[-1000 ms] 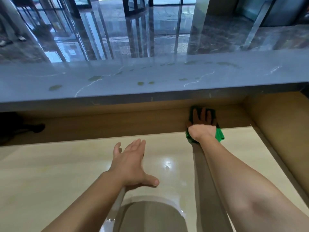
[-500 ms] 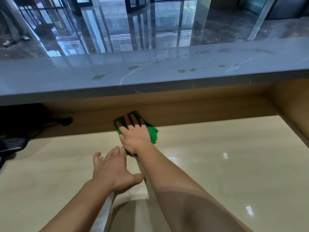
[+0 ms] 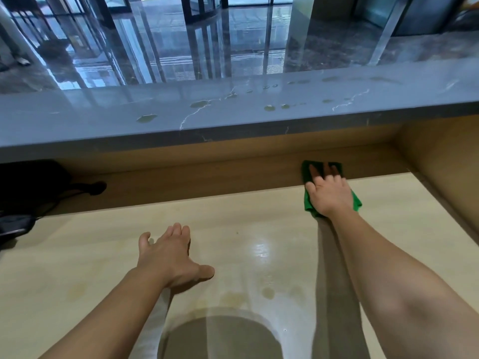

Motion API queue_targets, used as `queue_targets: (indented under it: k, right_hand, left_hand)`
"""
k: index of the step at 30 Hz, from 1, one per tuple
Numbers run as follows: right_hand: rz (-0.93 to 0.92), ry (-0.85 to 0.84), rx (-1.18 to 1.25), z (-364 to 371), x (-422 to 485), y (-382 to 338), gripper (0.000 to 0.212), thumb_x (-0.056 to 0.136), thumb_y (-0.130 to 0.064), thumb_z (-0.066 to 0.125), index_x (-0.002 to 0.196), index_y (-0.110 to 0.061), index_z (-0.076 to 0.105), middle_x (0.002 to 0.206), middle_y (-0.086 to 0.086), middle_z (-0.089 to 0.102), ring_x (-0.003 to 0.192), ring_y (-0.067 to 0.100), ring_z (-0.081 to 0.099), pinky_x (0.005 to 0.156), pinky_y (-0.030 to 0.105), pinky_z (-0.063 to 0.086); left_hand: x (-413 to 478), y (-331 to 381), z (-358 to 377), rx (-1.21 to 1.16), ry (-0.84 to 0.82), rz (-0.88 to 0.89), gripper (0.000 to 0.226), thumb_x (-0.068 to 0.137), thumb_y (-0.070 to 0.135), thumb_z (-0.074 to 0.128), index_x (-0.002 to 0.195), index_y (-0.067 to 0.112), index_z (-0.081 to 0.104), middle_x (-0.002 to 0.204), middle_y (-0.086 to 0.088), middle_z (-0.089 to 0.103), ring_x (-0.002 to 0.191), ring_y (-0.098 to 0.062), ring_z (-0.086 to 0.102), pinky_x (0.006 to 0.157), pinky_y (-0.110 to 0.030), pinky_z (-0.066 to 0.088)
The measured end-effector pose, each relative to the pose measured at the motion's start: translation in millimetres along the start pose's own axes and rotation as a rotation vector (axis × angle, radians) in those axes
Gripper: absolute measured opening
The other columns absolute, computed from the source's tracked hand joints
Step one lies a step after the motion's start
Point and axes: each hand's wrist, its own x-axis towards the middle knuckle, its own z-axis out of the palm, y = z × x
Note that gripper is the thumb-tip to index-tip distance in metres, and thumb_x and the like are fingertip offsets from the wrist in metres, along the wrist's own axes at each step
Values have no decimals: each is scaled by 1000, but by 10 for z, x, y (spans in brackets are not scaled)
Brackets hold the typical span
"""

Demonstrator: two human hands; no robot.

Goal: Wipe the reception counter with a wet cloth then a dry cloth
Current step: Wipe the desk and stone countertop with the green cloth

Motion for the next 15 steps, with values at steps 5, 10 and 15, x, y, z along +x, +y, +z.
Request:
queue_targets:
  k: [5,10,15]
  right_hand:
    - [109,7,37,102,-199,-553,56,103,-40,14,156,-26,6,164,8,0,150,30,-2,120,48,4]
    - [-162,24,43,265,-827,-1607,57,103,-41,13,156,-26,0,163,8,-5,149,32,-8,119,52,1]
    - [-519,-22,1,369,-1237,-2137,56,104,-43,13,155,-30,-6,161,6,-17,148,29,-16,120,50,-4]
  left_hand:
    - [-27,9,11,-27,13,1,109,66,73,53,153,23,11,162,3,3,148,-11,8,115,-50,0]
    - [-85,-59,87,-116,106,34,91,68,60,58,146,25,28,158,4,19,145,-10,17,113,-49,0]
    - [-233,-176,95,-163,122,72,97,64,58,58,149,27,24,160,6,17,147,-8,10,114,-52,-5]
